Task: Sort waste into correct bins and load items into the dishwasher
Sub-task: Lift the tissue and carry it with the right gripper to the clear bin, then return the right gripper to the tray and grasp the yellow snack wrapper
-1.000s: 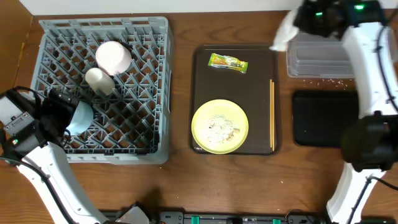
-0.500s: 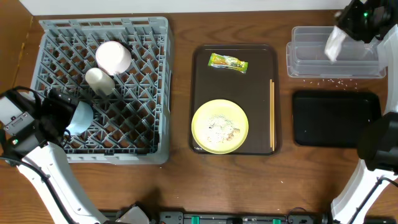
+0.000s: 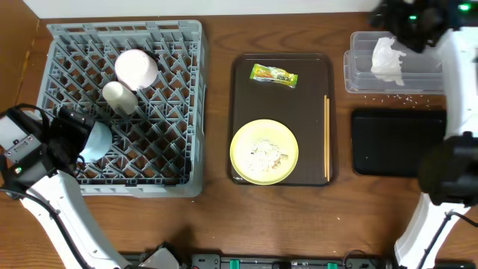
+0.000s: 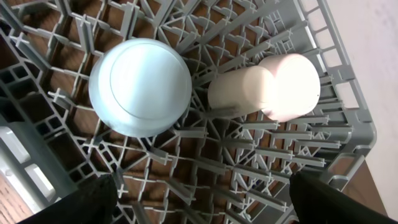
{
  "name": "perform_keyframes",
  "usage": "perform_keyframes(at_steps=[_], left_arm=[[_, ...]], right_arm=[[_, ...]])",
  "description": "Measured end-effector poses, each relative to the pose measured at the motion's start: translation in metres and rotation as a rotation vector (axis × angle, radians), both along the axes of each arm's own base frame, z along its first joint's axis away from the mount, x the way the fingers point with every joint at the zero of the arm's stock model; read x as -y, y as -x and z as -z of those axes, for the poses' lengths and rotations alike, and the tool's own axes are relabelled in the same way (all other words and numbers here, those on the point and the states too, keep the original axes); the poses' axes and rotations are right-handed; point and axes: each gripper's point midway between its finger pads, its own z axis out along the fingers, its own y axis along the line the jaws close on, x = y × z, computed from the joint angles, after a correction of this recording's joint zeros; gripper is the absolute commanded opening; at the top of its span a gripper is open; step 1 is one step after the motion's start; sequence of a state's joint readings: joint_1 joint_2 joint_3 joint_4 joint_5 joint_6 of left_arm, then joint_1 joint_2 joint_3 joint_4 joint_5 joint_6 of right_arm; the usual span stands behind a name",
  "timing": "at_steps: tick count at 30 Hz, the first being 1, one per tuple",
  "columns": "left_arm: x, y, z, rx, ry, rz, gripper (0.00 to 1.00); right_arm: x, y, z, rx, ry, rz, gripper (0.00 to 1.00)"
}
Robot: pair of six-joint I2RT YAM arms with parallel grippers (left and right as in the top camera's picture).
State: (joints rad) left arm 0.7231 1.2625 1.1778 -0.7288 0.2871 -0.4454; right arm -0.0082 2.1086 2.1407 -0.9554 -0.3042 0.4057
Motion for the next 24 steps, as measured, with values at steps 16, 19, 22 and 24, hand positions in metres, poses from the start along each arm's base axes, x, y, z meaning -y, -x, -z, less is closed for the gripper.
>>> perform_keyframes(at_steps=[16, 19, 22, 24], left_arm=[[0.0, 0.0, 0.0, 0.0, 0.0, 0.0, 0.89], [0.0, 0.0, 0.0, 0.0, 0.0, 0.0, 0.89], [0.0, 0.0, 0.0, 0.0, 0.0, 0.0, 0.89], [0.0, 0.0, 0.0, 0.0, 0.0, 0.0, 0.89]], right_arm=[[-0.229, 0.032, 0.136, -0.025, 0.358, -0.539, 0.99], [-0.228, 0.034, 0.162, -0.049, 0.456, -0.559, 0.99], [-0.221, 0.032, 0.181, -0.062, 0.536, -0.576, 0.98], [-0.217, 0.029, 0.185, -0.056, 0.565, -0.579, 0.91]])
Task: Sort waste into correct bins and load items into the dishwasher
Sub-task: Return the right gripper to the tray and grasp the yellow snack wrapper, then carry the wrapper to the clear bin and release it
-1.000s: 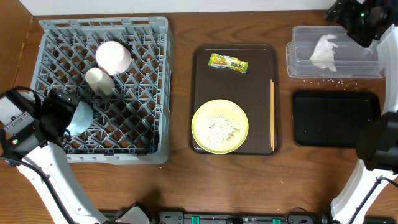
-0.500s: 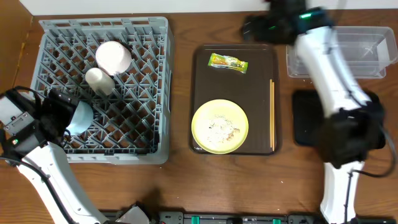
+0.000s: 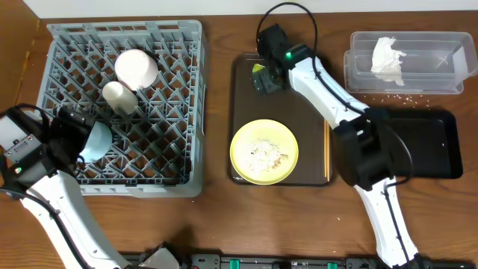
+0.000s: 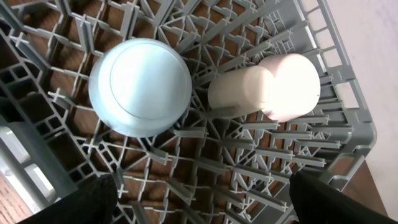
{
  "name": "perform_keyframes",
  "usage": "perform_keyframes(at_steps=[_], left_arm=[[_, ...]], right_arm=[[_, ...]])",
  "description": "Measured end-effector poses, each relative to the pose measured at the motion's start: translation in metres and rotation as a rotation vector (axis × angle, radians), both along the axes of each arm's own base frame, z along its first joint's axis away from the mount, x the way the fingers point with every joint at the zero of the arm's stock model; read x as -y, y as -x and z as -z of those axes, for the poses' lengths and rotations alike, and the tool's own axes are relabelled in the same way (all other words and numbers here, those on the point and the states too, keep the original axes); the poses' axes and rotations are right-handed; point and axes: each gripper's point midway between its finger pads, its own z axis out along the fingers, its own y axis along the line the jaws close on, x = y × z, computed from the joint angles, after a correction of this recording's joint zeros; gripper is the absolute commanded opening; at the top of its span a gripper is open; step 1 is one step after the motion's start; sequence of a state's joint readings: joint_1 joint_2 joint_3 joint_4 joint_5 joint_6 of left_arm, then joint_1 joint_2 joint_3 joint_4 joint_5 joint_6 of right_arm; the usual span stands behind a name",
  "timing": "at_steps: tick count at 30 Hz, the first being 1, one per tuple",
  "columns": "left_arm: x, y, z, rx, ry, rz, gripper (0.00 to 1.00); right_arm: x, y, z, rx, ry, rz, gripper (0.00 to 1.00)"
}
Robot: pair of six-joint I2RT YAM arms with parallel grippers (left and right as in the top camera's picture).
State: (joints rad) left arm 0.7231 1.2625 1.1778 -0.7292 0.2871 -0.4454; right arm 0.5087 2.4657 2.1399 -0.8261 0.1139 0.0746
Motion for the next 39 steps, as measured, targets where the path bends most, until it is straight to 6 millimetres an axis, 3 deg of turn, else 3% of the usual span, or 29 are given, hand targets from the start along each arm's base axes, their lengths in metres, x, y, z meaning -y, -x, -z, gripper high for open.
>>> perform_keyframes(at_steps=[5, 10, 19, 23, 25, 35, 39], left_arm=[[0.0, 0.0, 0.0, 0.0, 0.0, 0.0, 0.9], [0.0, 0.0, 0.0, 0.0, 0.0, 0.0, 0.9], [0.0, 0.0, 0.0, 0.0, 0.0, 0.0, 0.9], [0.0, 0.0, 0.0, 0.0, 0.0, 0.0, 0.89], [0.0, 0.0, 0.0, 0.0, 0.0, 0.0, 0.89], [0.0, 0.0, 0.0, 0.0, 0.0, 0.0, 0.89], [0.0, 0.0, 0.0, 0.0, 0.0, 0.0, 0.9]], right_arm=[[0.009, -0.008, -0.001, 0.022, 0.02, -0.003, 0.78], [0.02, -0.016, 0.004, 0.016, -0.003, 0.008, 0.72], [0.025, -0.017, 0.011, -0.036, -0.075, 0.005, 0.55], [0.023, -0.015, 0.012, -0.047, -0.086, -0.004, 0.26], [0.022, -0.014, 0.013, -0.051, -0.09, -0.009, 0.02], [0.023, -0.007, 0.016, -0.095, -0.121, 0.078, 0.01], [0.025, -0.005, 0.0, -0.096, -0.146, 0.114, 0.01]])
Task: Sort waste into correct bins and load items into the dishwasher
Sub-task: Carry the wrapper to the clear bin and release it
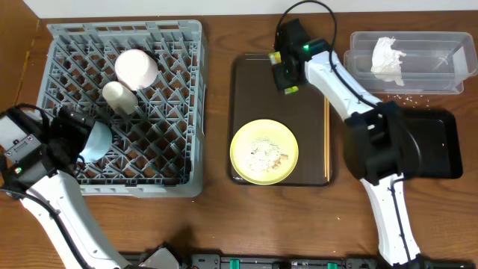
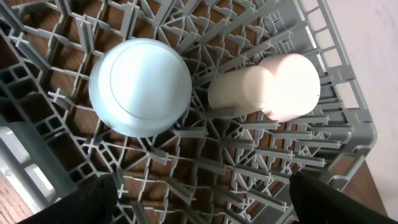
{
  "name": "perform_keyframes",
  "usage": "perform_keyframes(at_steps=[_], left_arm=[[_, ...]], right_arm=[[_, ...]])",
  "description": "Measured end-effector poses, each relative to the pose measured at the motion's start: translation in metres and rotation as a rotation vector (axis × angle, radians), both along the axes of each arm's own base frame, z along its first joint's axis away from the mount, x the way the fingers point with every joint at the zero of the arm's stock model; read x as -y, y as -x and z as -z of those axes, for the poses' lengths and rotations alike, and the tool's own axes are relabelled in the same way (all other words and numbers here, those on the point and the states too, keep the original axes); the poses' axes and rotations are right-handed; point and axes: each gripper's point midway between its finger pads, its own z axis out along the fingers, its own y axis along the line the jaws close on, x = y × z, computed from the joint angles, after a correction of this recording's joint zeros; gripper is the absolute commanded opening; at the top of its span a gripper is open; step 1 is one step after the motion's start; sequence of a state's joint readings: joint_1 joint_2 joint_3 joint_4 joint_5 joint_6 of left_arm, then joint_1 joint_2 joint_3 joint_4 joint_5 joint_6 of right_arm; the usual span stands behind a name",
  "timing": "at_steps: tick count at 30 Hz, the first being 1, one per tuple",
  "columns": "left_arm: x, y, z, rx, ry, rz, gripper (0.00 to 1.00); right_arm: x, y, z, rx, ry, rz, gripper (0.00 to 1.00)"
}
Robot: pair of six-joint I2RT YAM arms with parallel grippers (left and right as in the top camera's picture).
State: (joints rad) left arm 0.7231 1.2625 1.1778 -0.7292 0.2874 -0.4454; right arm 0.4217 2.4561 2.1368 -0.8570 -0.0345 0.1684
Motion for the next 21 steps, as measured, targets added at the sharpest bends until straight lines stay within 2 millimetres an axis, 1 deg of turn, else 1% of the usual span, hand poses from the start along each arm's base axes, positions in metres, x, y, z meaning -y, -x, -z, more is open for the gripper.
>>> perform_keyframes(at_steps=[1, 3, 5, 7, 9, 10, 11, 13, 14, 15, 16, 17, 21], left_arm=[[0.0, 0.0, 0.0, 0.0, 0.0, 0.0, 0.89], [0.0, 0.0, 0.0, 0.0, 0.0, 0.0, 0.89], [0.0, 0.0, 0.0, 0.0, 0.0, 0.0, 0.9], [0.0, 0.0, 0.0, 0.0, 0.0, 0.0, 0.89], [0.0, 0.0, 0.0, 0.0, 0.0, 0.0, 0.9], [0.0, 0.0, 0.0, 0.0, 0.0, 0.0, 0.9], [0.0, 0.0, 0.0, 0.0, 0.0, 0.0, 0.9], [0.0, 0.0, 0.0, 0.0, 0.0, 0.0, 0.89], [0.0, 0.0, 0.0, 0.0, 0.0, 0.0, 0.89], [0.0, 0.0, 0.0, 0.0, 0.0, 0.0, 0.89], [0.0, 0.0, 0.0, 0.0, 0.0, 0.0, 0.9], [0.0, 0.0, 0.0, 0.0, 0.0, 0.0, 0.9], [0.0, 0.0, 0.0, 0.0, 0.0, 0.0, 0.9]], right_arm=[[0.001, -0.001, -0.01, 0.011, -0.01, 0.013, 0.01], [0.006, -0.006, -0.041, 0.054, -0.049, 0.051, 0.01], [0.018, -0.015, -0.084, 0.12, -0.103, 0.113, 0.01], [0.042, -0.023, -0.13, 0.19, -0.157, 0.205, 0.01], [0.074, -0.028, -0.169, 0.249, -0.204, 0.317, 0.01], [0.093, -0.03, -0.186, 0.274, -0.226, 0.384, 0.01], [0.112, -0.032, -0.198, 0.289, -0.244, 0.449, 0.01], [0.149, -0.033, -0.21, 0.295, -0.276, 0.587, 0.01], [0.17, -0.033, -0.21, 0.284, -0.289, 0.669, 0.01], [0.181, -0.033, -0.208, 0.273, -0.296, 0.712, 0.01], [0.197, -0.03, -0.203, 0.248, -0.301, 0.782, 0.01], [0.217, -0.026, -0.193, 0.208, -0.308, 0.877, 0.01], [0.259, -0.018, -0.175, 0.143, -0.325, 1.082, 0.01]])
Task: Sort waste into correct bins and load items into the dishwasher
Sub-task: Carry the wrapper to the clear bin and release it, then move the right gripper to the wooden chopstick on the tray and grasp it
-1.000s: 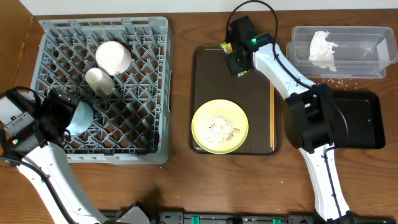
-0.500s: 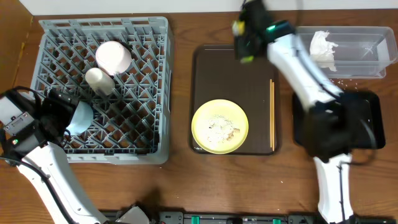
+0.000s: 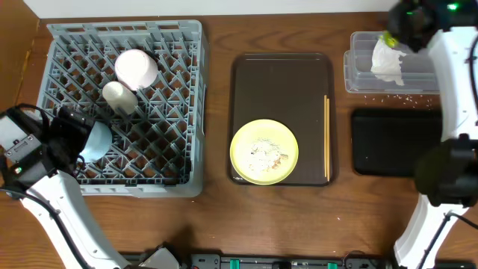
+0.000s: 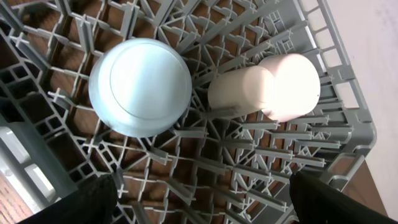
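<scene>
A yellow plate (image 3: pixel 264 152) with food scraps lies on the dark tray (image 3: pixel 299 82), and a pair of chopsticks (image 3: pixel 326 138) lies along the tray's right side. My right gripper (image 3: pixel 399 26) hangs over the clear bin (image 3: pixel 358 76) at the far right. A small green-yellow bit, the snack wrapper (image 3: pixel 387 37), shows at its tip. My left gripper (image 4: pixel 199 208) is open over the grey rack (image 4: pixel 348 124), near the upturned blue bowl (image 4: pixel 140 87). In the rack also lie a pink cup (image 4: pixel 289 87) and a cream cup (image 4: pixel 239 93).
A crumpled white tissue (image 3: pixel 388 61) lies in the clear bin. A black bin (image 3: pixel 399 142) sits below it at the right. The rack (image 3: pixel 172 45) fills the table's left side.
My right gripper has gone from the top of the tray to above the clear bin. The green wrapper is no longer on the tray. The left arm has not moved.
My right gripper was over the clear bin while the wrapper lay on the tray. Then it was down on the wrapper at the tray's top, then a little further right with the wrapper hidden under it. Now it is back over the clear bin.
</scene>
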{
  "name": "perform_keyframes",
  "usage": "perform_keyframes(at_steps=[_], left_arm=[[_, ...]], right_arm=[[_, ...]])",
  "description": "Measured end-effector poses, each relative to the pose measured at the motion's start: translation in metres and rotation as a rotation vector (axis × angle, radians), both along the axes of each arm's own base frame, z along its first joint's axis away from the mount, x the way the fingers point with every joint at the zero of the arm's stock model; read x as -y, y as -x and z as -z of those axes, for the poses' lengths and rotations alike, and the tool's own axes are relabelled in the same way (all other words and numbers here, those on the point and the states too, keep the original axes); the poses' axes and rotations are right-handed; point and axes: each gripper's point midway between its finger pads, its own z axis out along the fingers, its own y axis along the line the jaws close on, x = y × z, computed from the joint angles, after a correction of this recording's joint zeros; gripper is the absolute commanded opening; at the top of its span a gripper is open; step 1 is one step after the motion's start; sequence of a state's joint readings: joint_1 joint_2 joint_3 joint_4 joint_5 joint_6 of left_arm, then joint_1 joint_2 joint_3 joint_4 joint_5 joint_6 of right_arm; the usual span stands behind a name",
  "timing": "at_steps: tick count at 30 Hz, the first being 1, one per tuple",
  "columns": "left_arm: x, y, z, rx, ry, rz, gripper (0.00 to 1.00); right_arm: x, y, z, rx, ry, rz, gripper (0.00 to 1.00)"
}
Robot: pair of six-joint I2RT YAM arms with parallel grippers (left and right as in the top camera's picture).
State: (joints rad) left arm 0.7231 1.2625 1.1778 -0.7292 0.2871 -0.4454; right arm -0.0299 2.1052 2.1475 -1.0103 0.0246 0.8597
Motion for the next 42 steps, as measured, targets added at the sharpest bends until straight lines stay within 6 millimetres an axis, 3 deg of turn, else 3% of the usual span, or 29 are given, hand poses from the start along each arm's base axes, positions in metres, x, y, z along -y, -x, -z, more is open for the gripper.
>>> perform_keyframes(at_steps=[4, 6, 7, 11, 16, 19, 20, 22, 24, 26, 28, 29, 30, 31, 32, 38, 39, 40, 42], left_arm=[[0.0, 0.0, 0.0, 0.0, 0.0, 0.0, 0.89], [0.0, 0.0, 0.0, 0.0, 0.0, 0.0, 0.89], [0.0, 0.0, 0.0, 0.0, 0.0, 0.0, 0.9], [0.0, 0.0, 0.0, 0.0, 0.0, 0.0, 0.89], [0.0, 0.0, 0.0, 0.0, 0.0, 0.0, 0.9], [0.0, 0.0, 0.0, 0.0, 0.0, 0.0, 0.89], [0.0, 0.0, 0.0, 0.0, 0.0, 0.0, 0.89], [0.0, 0.0, 0.0, 0.0, 0.0, 0.0, 0.89], [0.0, 0.0, 0.0, 0.0, 0.0, 0.0, 0.9], [0.0, 0.0, 0.0, 0.0, 0.0, 0.0, 0.9], [0.0, 0.0, 0.0, 0.0, 0.0, 0.0, 0.89], [0.0, 0.0, 0.0, 0.0, 0.0, 0.0, 0.89], [0.0, 0.0, 0.0, 0.0, 0.0, 0.0, 0.89], [0.0, 0.0, 0.0, 0.0, 0.0, 0.0, 0.89], [0.0, 0.0, 0.0, 0.0, 0.0, 0.0, 0.9], [0.0, 0.0, 0.0, 0.0, 0.0, 0.0, 0.9], [0.0, 0.0, 0.0, 0.0, 0.0, 0.0, 0.9], [0.0, 0.0, 0.0, 0.0, 0.0, 0.0, 0.9], [0.0, 0.0, 0.0, 0.0, 0.0, 0.0, 0.89]], right_arm=[[0.031, 0.005, 0.012, -0.033, -0.026, 0.17, 0.03], [0.039, 0.006, 0.014, -0.033, -0.024, 0.226, 0.4], [0.041, 0.006, 0.014, -0.032, -0.02, 0.241, 0.52], [0.045, 0.006, 0.014, -0.029, -0.014, 0.274, 0.74], [0.047, 0.005, 0.013, -0.025, 0.0, 0.269, 0.73], [0.038, -0.002, 0.01, -0.006, 0.025, 0.162, 0.61], [0.031, -0.006, 0.008, 0.005, 0.038, 0.089, 0.46], [0.0, -0.014, 0.005, 0.032, 0.046, -0.142, 0.45], [-0.034, -0.015, 0.002, 0.062, 0.039, -0.368, 0.49], [-0.077, -0.008, 0.001, 0.083, 0.027, -0.588, 0.63], [-0.116, 0.003, 0.002, 0.085, 0.03, -0.751, 0.99], [-0.134, 0.012, 0.005, 0.067, 0.036, -0.812, 0.99], [-0.139, 0.014, 0.006, 0.061, 0.039, -0.826, 0.96], [-0.161, 0.028, 0.012, 0.027, 0.062, -0.903, 0.91], [-0.17, 0.037, 0.017, -0.012, 0.088, -0.924, 0.88], [-0.19, 0.085, 0.046, -0.244, 0.247, -0.925, 0.85], [-0.192, 0.088, 0.05, -0.26, 0.263, -0.923, 0.82], [-0.194, 0.093, 0.056, -0.284, 0.282, -0.916, 0.66], [-0.195, 0.097, 0.067, -0.31, 0.295, -0.884, 0.56]])
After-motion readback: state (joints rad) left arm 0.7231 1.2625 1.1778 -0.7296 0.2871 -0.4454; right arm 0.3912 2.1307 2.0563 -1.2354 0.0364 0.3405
